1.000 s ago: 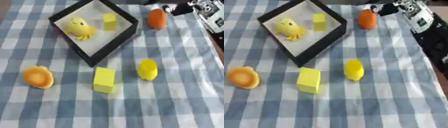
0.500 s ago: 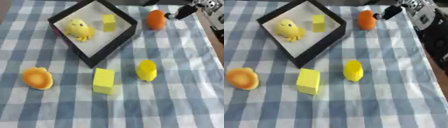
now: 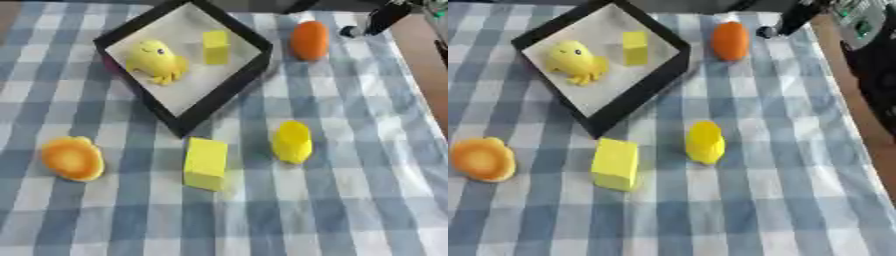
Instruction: Pick up objects on the table and place them in the box.
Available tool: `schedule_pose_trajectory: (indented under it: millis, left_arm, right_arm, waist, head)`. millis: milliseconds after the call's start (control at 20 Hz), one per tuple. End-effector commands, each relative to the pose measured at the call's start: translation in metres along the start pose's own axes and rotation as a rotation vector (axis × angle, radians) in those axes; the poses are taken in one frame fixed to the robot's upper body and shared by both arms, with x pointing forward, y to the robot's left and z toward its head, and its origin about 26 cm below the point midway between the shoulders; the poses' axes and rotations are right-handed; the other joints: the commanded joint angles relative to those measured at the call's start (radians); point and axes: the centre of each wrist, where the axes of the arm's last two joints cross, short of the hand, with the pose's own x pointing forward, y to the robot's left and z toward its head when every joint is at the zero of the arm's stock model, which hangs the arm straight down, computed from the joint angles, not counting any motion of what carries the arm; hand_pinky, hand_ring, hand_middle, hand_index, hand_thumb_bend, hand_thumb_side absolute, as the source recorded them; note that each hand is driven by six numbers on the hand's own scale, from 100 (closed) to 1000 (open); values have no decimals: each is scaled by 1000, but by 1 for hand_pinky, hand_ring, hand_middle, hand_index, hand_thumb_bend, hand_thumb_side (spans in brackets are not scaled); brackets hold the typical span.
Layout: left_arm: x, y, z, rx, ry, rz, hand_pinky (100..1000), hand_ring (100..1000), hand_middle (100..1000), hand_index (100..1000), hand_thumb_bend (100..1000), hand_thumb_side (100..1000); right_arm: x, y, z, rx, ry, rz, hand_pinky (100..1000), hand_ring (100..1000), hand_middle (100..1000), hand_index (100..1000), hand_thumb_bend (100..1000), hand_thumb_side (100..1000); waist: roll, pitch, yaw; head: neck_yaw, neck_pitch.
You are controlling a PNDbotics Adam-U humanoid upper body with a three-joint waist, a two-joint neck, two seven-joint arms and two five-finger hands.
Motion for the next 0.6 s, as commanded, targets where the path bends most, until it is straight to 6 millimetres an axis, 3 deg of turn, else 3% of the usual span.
schedule_pose_trajectory:
  millis: [50, 350, 600]
  left_arm:
    - [27, 13, -6, 11, -78, -3, 771, 793, 866, 917, 867, 597]
    - [57, 9, 10, -9, -183, 45, 771, 794, 863, 914, 854, 579]
    - [68, 6, 29, -32, -221, 68, 773, 795, 863, 913, 859, 577]
  right_arm:
    - [8, -29, 10, 11, -3, 29, 924, 881, 858, 924, 458, 100]
    - [11, -29, 10, 21, 17, 24, 920, 879, 856, 924, 466, 100]
    - [9, -21, 7, 10, 39, 16, 919, 879, 856, 926, 471, 100]
  waist:
    - [3, -11, 4]
    - [7, 7, 20]
    - [7, 23, 38]
  head:
    - [-12, -23]
    - [-32, -35]
    - [-60, -44]
